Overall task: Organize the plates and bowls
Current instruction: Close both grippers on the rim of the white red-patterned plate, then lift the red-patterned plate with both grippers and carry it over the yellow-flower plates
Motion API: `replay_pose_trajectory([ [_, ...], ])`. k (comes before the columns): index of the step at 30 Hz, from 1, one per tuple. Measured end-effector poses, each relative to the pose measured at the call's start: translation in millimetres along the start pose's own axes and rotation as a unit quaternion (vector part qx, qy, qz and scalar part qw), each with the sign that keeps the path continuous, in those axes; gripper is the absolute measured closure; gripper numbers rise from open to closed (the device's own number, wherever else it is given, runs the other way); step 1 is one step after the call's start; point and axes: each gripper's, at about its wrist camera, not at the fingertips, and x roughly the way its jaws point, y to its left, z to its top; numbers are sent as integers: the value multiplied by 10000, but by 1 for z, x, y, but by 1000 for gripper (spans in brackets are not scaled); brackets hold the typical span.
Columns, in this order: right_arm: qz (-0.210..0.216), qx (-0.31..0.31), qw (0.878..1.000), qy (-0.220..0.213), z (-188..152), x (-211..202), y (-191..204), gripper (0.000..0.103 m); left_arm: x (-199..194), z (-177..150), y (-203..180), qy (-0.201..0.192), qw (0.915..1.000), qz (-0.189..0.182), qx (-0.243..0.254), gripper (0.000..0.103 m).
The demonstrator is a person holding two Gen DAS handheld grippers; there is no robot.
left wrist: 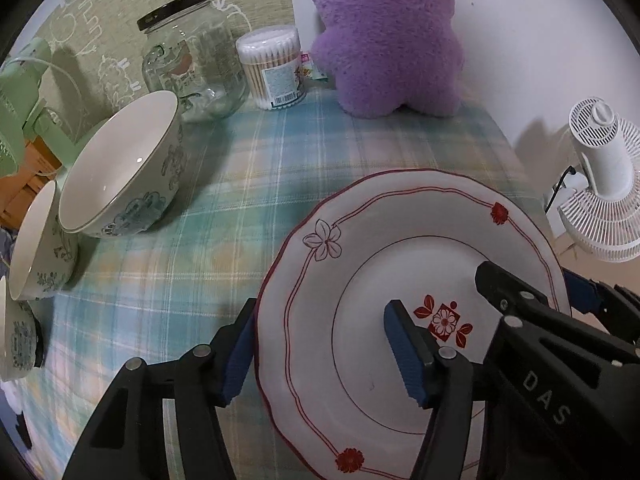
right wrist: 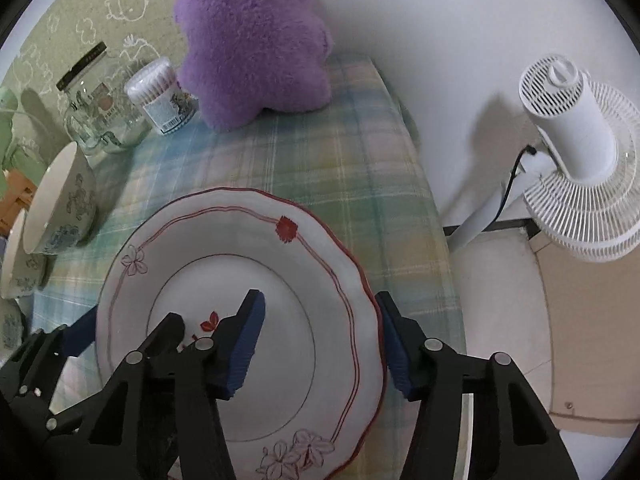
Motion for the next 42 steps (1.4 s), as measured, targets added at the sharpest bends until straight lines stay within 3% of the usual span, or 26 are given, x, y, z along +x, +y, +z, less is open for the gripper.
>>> replay_pose_trajectory([
  [18, -105, 171, 9988, 442, -7, -2, 5, 47, -8, -12, 8, 228, 9995, -68, 190, 39],
  [27, 239, 206, 9967, 755, -28, -8, 6, 48, -17, -27, 9, 265, 9986, -61, 447, 37],
  [42, 56, -79, 9988, 480, -31, -36, 19, 48, -53, -25, 16, 51, 9993, -127, 347, 39],
])
